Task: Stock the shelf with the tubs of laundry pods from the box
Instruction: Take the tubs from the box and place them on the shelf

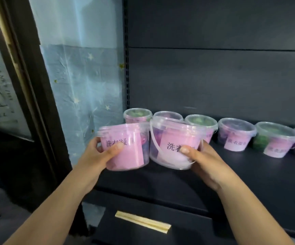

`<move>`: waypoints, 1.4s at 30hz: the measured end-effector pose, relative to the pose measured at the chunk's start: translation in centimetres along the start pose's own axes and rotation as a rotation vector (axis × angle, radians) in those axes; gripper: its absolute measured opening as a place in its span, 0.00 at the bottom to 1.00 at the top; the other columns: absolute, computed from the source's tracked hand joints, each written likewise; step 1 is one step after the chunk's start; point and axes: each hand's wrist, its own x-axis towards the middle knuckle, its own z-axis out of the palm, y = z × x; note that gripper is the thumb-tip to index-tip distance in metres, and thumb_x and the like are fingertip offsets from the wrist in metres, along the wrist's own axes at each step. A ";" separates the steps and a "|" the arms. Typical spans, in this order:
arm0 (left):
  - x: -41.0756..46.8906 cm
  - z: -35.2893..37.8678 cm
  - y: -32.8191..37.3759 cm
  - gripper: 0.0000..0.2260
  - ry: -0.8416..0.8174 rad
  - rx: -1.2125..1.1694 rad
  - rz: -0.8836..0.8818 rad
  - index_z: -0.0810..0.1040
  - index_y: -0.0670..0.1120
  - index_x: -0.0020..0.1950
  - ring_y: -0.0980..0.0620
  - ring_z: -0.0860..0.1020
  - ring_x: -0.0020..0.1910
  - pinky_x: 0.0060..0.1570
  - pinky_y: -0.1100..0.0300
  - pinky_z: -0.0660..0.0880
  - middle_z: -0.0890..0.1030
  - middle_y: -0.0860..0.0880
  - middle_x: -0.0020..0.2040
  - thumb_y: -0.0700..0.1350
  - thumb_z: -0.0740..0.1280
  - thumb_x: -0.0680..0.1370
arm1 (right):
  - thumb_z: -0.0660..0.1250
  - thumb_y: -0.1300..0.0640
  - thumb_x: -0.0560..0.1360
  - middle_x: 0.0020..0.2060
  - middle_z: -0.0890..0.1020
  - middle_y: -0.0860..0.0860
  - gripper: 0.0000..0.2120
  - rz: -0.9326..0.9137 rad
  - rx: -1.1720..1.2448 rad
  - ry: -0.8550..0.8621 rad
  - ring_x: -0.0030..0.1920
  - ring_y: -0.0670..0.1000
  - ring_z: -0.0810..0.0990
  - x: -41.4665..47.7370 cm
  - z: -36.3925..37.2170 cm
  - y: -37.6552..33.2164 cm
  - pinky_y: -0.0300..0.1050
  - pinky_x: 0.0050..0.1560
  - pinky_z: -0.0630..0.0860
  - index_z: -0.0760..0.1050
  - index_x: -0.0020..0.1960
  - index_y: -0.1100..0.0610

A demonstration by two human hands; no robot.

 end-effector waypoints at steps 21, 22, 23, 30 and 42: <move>23.0 0.9 1.0 0.35 0.013 0.043 0.203 0.60 0.42 0.68 0.48 0.73 0.60 0.59 0.47 0.73 0.72 0.47 0.60 0.42 0.75 0.67 | 0.81 0.41 0.47 0.53 0.82 0.52 0.48 -0.182 -0.318 0.662 0.55 0.50 0.81 11.5 -9.2 -2.2 0.42 0.52 0.78 0.72 0.63 0.57; 23.2 0.8 0.3 0.34 0.031 0.076 0.188 0.60 0.42 0.69 0.50 0.73 0.59 0.58 0.52 0.72 0.71 0.46 0.62 0.41 0.74 0.68 | 0.81 0.41 0.46 0.53 0.82 0.52 0.49 -0.150 -0.324 0.649 0.54 0.50 0.81 11.8 -9.8 -1.5 0.41 0.50 0.79 0.72 0.63 0.57; 23.4 0.7 -0.4 0.33 0.047 0.112 0.179 0.60 0.41 0.69 0.52 0.71 0.57 0.57 0.56 0.71 0.71 0.45 0.63 0.41 0.73 0.69 | 0.81 0.40 0.45 0.52 0.83 0.51 0.50 -0.126 -0.320 0.636 0.53 0.49 0.82 11.9 -10.3 -0.8 0.39 0.49 0.79 0.72 0.63 0.58; 24.1 0.9 -2.7 0.42 0.028 0.190 0.194 0.59 0.44 0.69 0.54 0.70 0.57 0.56 0.60 0.67 0.71 0.48 0.63 0.50 0.76 0.61 | 0.76 0.54 0.66 0.63 0.72 0.51 0.42 0.017 -0.439 0.677 0.62 0.50 0.72 13.2 -11.3 1.9 0.48 0.65 0.69 0.56 0.71 0.58; 24.4 1.5 -3.3 0.53 -0.052 0.178 0.128 0.58 0.49 0.70 0.51 0.73 0.59 0.63 0.49 0.70 0.73 0.50 0.62 0.60 0.73 0.49 | 0.72 0.60 0.67 0.54 0.81 0.52 0.24 -0.034 -0.312 0.614 0.52 0.47 0.80 12.6 -11.8 2.2 0.41 0.53 0.77 0.70 0.61 0.57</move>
